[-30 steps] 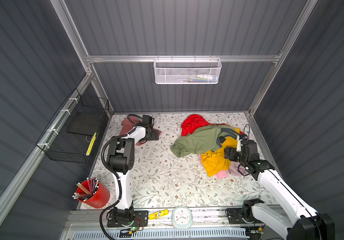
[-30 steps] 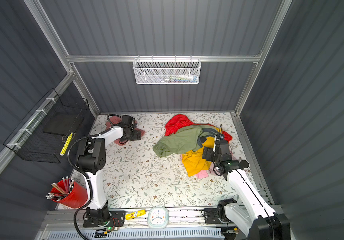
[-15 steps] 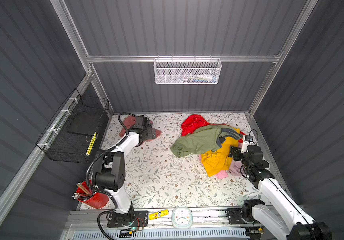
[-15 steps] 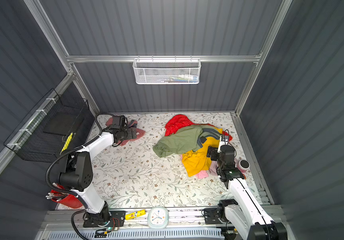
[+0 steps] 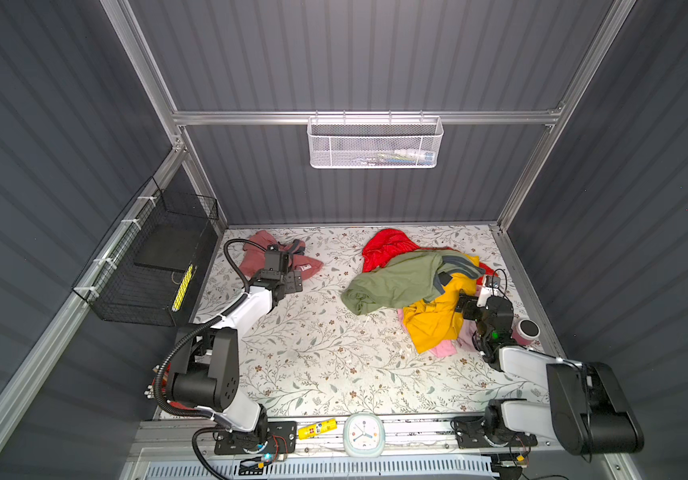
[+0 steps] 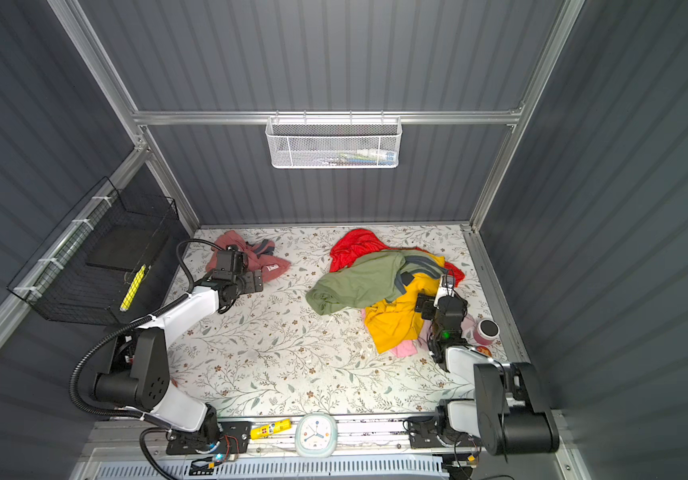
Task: Pick out a specific cloth from the pile
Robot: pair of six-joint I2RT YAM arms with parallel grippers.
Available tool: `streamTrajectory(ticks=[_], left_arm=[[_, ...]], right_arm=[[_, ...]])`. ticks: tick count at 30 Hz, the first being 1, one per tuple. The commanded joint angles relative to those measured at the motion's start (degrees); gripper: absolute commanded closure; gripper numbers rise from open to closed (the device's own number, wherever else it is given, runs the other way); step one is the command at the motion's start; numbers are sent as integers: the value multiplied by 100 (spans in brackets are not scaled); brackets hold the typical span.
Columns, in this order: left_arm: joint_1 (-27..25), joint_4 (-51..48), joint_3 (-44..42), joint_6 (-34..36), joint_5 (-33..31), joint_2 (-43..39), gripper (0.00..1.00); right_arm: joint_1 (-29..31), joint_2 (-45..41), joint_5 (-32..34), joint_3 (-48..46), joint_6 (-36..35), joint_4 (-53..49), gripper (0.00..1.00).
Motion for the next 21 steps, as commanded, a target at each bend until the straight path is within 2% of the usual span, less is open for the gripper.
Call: streamTrajectory(ticks=[1, 4, 7, 9, 13, 15, 16, 17, 21], left_arm=[[-43, 476, -311, -24, -465, -318, 0], [-45, 1078, -815, 77, -854, -600, 0], [-34, 2057, -1459, 355, -1138, -805, 0], [-34, 2813, -1832, 635, -1215, -806, 0], [-31, 4073, -2273, 1037, -1445, -391, 0], [-29, 5023, -2536, 1415, -1481, -135, 0], [26, 5105, -2473, 1429, -1430, -51, 0], [45, 4636, -2372, 1323, -1336, -56, 0], [79, 5784, -2989, 1371, -1257, 317, 0]], right_arm=[[-39, 450, 79, 109, -117, 1031, 1], [-123, 821, 82, -25, -37, 1677, 1], [-216, 666, -127, 144, 56, 1101, 1], [-309, 769, -350, 116, 75, 1321, 1], [-344, 734, -432, 133, 101, 1237, 1], [-345, 709, -425, 150, 110, 1151, 1], [-349, 711, -426, 149, 105, 1168, 1], [-356, 730, -430, 136, 95, 1214, 1], [-356, 728, -436, 142, 109, 1192, 1]])
